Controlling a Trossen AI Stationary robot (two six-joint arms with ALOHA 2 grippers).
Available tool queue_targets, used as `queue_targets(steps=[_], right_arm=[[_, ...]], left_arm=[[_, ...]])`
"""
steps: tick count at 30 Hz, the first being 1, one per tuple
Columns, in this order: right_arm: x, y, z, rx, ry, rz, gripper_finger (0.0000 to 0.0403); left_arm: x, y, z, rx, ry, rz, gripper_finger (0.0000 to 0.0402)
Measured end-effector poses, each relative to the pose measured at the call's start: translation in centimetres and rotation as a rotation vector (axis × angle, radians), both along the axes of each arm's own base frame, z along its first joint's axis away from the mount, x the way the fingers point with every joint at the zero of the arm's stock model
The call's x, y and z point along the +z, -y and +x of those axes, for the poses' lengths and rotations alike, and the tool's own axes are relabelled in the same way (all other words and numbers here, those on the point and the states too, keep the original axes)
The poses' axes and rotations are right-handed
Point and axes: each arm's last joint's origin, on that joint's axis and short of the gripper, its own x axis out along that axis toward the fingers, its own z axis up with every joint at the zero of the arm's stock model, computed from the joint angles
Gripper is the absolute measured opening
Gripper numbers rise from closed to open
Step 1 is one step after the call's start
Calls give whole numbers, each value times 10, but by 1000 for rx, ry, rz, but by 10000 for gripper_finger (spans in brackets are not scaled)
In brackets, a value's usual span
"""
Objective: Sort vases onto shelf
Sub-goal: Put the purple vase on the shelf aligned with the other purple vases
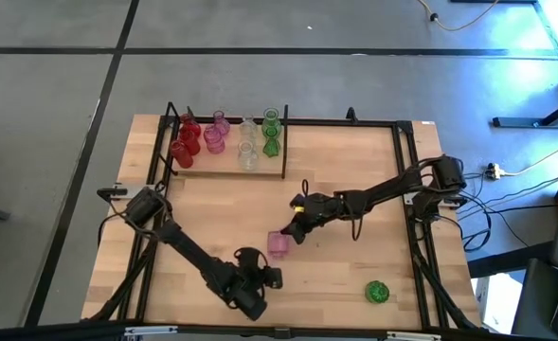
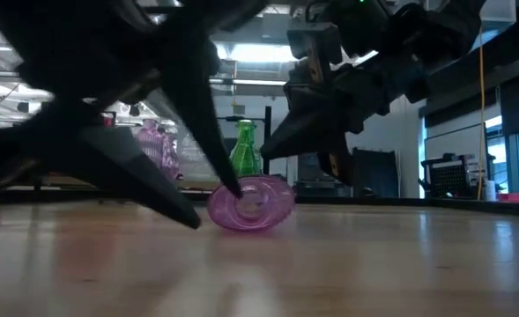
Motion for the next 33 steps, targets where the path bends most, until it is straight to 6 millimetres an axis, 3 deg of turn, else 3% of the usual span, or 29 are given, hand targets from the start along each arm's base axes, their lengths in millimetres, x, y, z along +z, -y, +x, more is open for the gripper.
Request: queue_targets(steps=[6, 15, 20, 33], right_arm=[[-1, 9, 1, -90, -7, -54, 0], [-25, 12, 5, -147, -85, -105, 0], [-33, 9, 9, -103, -71, -72, 0], [-37, 3, 36, 46, -61, -1, 0]], left_arm=[[1, 3, -2, -9, 15, 27, 126], [1, -23, 13, 43, 4, 78, 126], [0, -31, 17, 56, -13, 93, 126], [0, -31, 16, 48, -22, 95, 126]])
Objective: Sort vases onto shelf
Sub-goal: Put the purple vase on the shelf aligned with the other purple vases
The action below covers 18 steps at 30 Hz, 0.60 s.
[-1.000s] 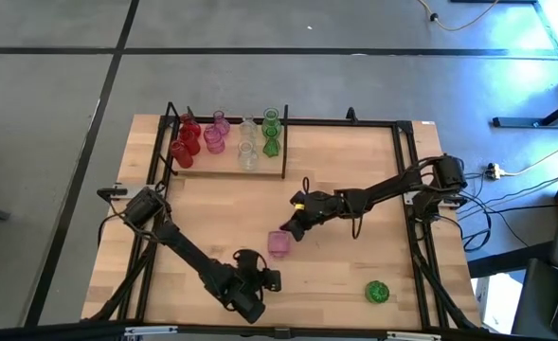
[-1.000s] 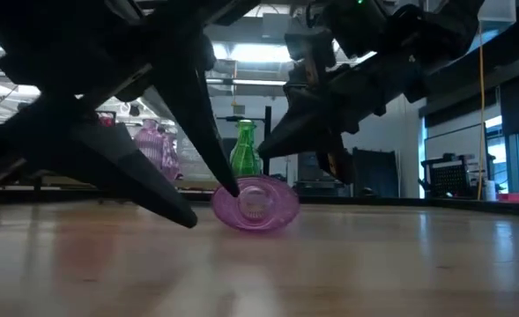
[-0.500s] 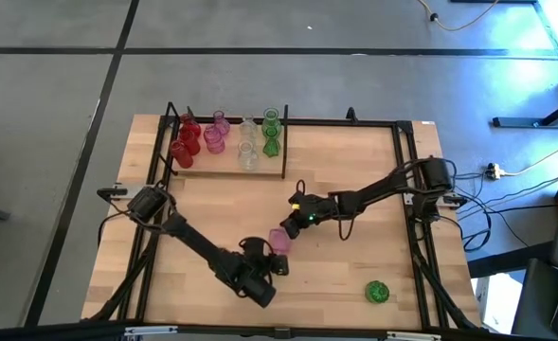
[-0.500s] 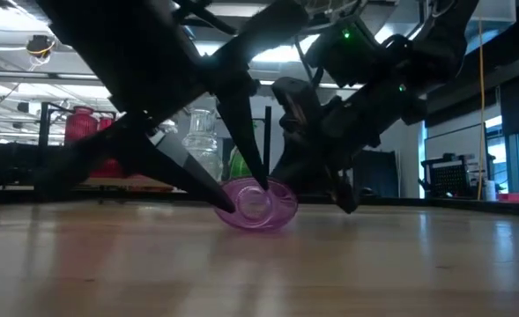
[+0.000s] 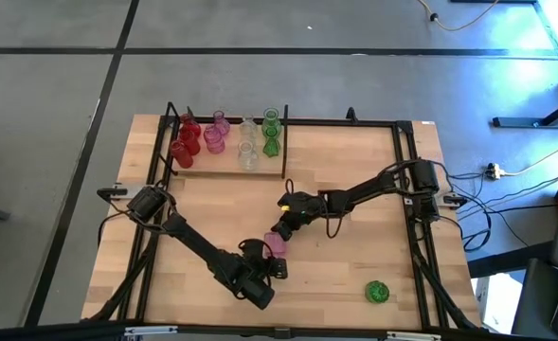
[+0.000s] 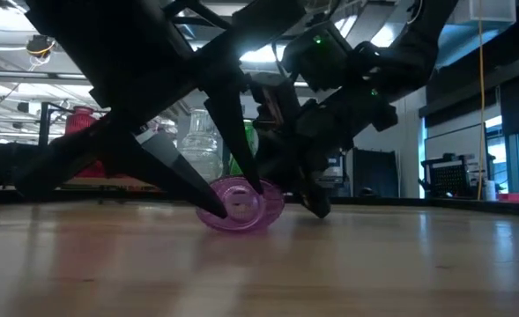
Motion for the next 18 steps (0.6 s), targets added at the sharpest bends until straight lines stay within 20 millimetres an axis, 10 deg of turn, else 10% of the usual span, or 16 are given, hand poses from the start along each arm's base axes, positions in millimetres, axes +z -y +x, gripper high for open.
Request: queue_targets(steps=[18], right_arm=[[-5, -12, -3, 118, -34, -3, 0]], left_arm=[[42, -11, -12, 57, 69, 152, 126]])
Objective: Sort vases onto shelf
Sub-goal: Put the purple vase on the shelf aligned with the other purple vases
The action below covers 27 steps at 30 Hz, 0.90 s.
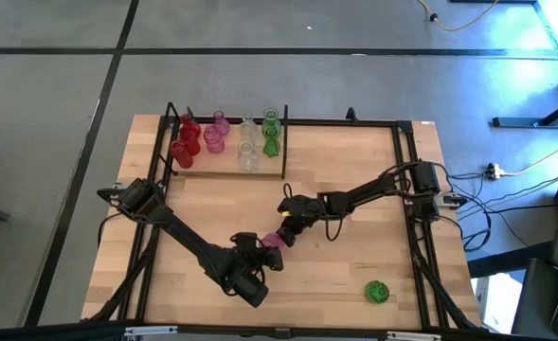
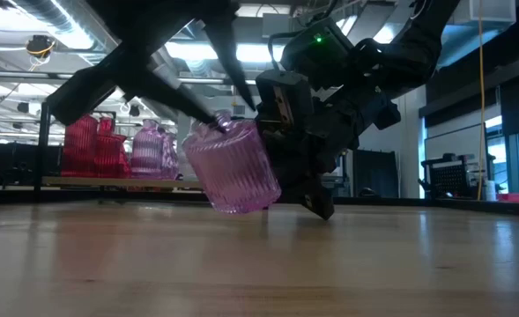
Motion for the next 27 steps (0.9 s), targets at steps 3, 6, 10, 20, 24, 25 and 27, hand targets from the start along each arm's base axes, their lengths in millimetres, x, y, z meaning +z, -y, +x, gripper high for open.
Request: queue_targets(steps=[3, 6, 10, 20, 24, 25, 27], right_arm=[[0, 0, 0, 5, 1, -1, 0], [0, 0, 0, 3, 1, 0, 0], [0, -1, 0, 5, 1, 2, 0], [-1, -3, -1, 8, -5, 1, 0], [-1, -3, -1, 6, -6, 4, 0], [-1, -3, -1, 6, -6, 4, 0], [-1, -3, -1, 5, -7, 5, 0]], left_arm=[[1, -1, 0, 6, 4, 7, 126], [1, -1, 1, 5, 2, 2, 126], [0, -2, 0, 4, -1, 2, 126], [-3, -6, 2, -8, -58, -65, 126], [-3, -6, 2, -1, -51, -57, 126], [-3, -6, 2, 0, -50, -56, 126], [-3, -6, 2, 2, -48, -54, 126]])
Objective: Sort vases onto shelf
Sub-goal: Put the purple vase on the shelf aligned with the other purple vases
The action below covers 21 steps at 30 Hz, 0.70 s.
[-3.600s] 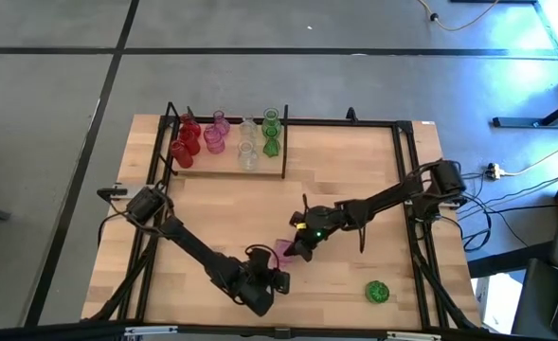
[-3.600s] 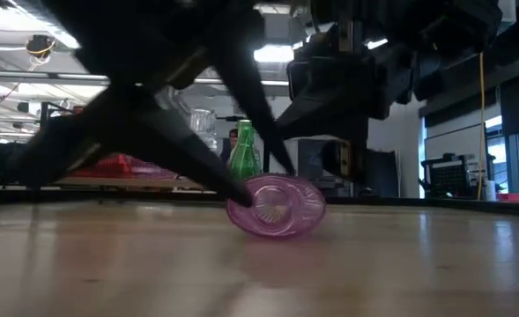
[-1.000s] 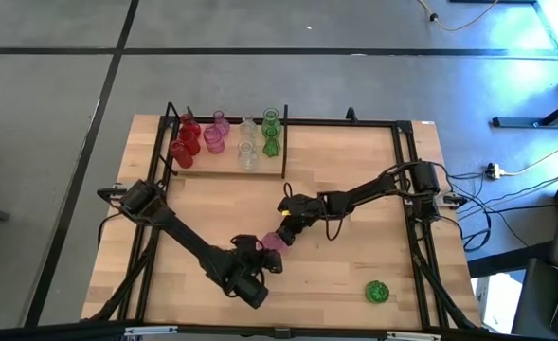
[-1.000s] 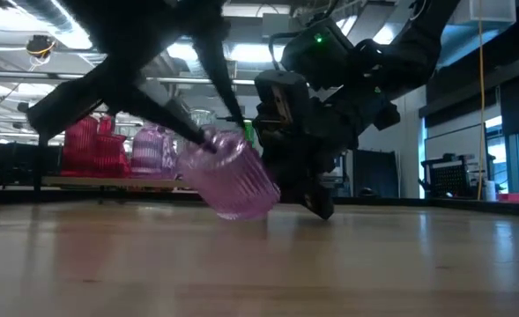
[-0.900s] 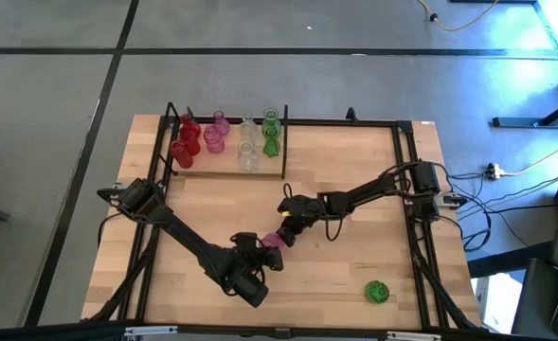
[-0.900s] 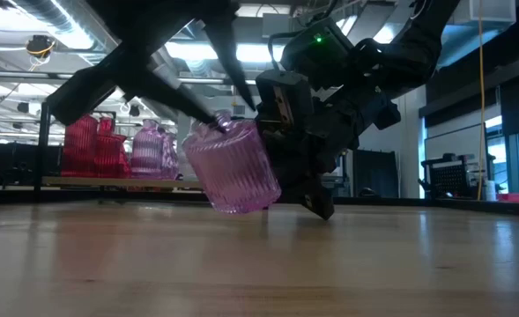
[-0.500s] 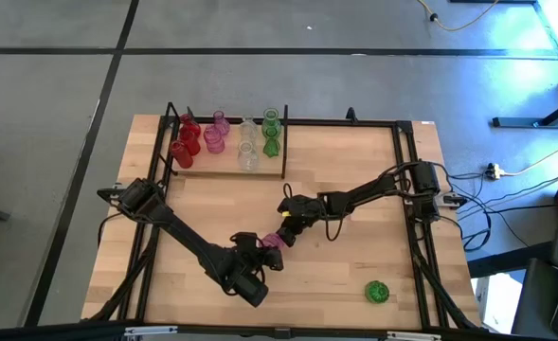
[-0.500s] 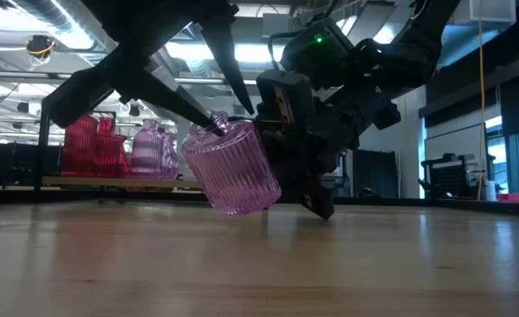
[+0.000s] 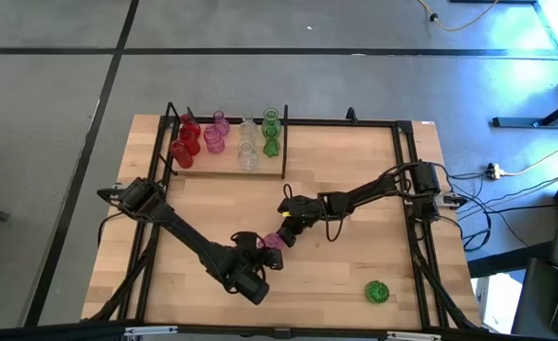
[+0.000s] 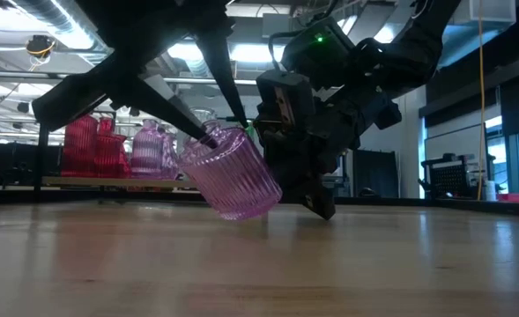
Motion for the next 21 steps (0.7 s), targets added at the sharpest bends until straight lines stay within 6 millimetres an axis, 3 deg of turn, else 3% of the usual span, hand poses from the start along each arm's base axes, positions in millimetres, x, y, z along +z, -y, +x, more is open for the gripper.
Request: queue_targets(steps=[4, 10, 21], right_arm=[[0, 0, 0, -2, -2, 2, 0], [1, -6, 1, 3, 8, -8, 0], [4, -11, 5, -2, -22, -73, 0]], left_arm=[[0, 0, 0, 2, 4, 4, 115], [1, -4, 3, 12, 18, 8, 25], [0, -5, 4, -13, -25, -11, 25]])
